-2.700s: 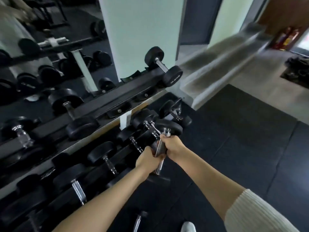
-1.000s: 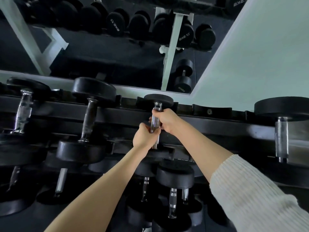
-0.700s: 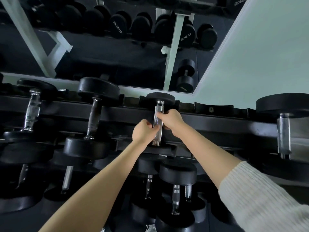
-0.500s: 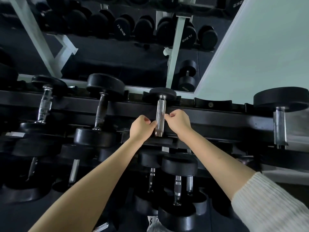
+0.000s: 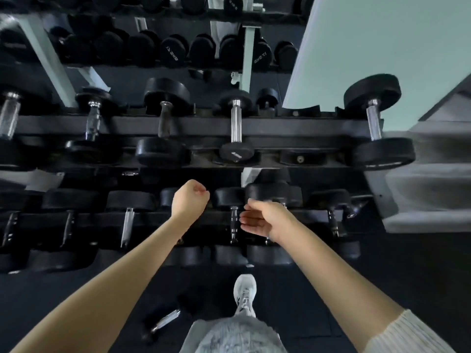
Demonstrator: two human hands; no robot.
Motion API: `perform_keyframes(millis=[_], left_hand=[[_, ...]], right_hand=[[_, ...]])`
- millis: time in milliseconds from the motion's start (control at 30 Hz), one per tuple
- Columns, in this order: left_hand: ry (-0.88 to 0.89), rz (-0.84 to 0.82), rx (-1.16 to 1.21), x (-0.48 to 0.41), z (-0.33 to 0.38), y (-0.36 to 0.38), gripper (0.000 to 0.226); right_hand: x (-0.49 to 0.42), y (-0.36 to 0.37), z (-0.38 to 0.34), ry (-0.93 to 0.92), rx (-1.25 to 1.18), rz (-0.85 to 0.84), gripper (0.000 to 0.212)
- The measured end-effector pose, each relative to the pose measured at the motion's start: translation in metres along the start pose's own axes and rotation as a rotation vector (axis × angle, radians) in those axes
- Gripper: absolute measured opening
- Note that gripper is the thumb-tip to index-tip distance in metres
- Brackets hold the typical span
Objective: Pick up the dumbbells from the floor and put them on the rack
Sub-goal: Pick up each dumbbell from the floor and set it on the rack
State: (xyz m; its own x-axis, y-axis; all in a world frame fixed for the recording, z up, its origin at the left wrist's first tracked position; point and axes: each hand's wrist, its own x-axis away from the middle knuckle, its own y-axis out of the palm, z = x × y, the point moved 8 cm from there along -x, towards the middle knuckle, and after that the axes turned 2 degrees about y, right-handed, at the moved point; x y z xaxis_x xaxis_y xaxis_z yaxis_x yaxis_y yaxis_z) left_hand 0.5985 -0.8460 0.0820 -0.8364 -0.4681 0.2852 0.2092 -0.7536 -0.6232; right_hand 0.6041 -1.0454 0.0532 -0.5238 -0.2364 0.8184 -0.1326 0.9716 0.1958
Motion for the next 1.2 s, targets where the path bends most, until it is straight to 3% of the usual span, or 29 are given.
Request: perform_keyframes(millis=[200,367,667,967,1067,1200], left_hand=[[-0.041,-0.108,-0.146,0.099,-0.086,-0.001,0.008],[-0.117,-0.171,-0.264,0.149,-0.161,-0.005,0.020],[-0.312,-0.301,-0.446,0.158,-0.320,0.004,0.019],[-0.263,-0.488,-0.579,0.113,-0.511,0.029,0.013],[-0.155,-0.546,-0.605,0.087,-0.558,0.047,0.009],[-0.018,-0.637,-0.674,0.050,-0.613,0.097,0.021]], right_hand=[[0.045,0.011,0.147,0.133,-0.229,0.015,0.024],[0.064,0.023,0.256,0.270,-0.268,0.054,0.019],[-0.006,0.048,0.395,0.418,-0.342,0.162,0.010],[-0.135,0.121,0.549,0.545,-0.359,0.331,0.007],[-0.178,0.138,0.590,0.535,-0.487,0.361,0.009],[-0.238,0.140,0.632,0.492,-0.608,0.410,0.009]])
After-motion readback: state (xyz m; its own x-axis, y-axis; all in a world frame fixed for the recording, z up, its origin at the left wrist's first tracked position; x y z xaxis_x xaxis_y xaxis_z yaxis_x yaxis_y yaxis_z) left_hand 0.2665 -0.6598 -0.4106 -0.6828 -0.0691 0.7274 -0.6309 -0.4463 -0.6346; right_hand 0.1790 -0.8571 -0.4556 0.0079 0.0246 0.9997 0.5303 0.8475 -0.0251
